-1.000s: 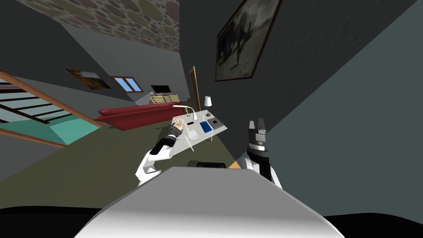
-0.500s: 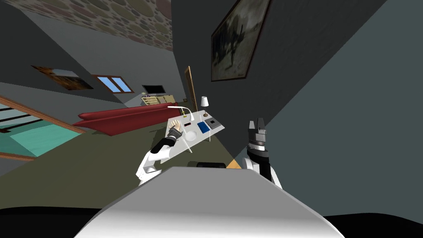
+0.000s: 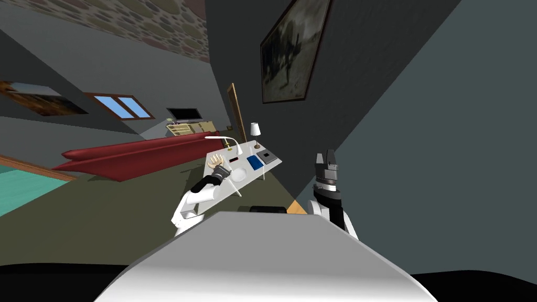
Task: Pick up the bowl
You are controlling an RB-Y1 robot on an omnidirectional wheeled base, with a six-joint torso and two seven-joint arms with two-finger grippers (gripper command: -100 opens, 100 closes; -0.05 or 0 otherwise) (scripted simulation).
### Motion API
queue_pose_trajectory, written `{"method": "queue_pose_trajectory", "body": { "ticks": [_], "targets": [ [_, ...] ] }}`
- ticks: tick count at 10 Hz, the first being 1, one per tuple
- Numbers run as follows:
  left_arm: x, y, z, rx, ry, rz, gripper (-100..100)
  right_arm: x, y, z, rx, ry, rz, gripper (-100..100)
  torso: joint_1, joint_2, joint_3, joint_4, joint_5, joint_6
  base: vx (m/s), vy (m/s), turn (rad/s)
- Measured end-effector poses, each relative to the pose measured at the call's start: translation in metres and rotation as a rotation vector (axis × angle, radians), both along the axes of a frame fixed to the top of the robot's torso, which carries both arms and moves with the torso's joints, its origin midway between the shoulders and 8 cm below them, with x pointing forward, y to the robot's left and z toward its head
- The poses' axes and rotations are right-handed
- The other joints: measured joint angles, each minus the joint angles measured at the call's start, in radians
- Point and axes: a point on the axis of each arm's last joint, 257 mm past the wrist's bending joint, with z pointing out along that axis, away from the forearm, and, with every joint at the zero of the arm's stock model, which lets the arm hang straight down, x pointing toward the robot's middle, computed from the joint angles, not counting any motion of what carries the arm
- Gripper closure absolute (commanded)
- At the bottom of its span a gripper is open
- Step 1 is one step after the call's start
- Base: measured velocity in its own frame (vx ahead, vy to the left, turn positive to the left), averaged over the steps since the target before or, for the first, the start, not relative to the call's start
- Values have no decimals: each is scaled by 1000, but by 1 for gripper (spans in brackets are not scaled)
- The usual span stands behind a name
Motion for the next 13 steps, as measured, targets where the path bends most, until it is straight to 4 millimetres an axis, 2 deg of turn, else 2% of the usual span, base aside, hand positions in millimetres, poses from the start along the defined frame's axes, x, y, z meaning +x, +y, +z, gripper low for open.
{"method": "queue_pose_trajectory", "body": {
  "ticks": [7,13],
  "targets": [
    [-29,22,-60,-165,190,109,-100,0,0,0,0,0,0,0,0,-1,-1,0,0,0,31,13,-159],
    [-67,30,-108,-298,347,204,-100,0,0,0,0,0,0,0,0,-2,-1,0,0,0,40,20,-144]
  ]
}}
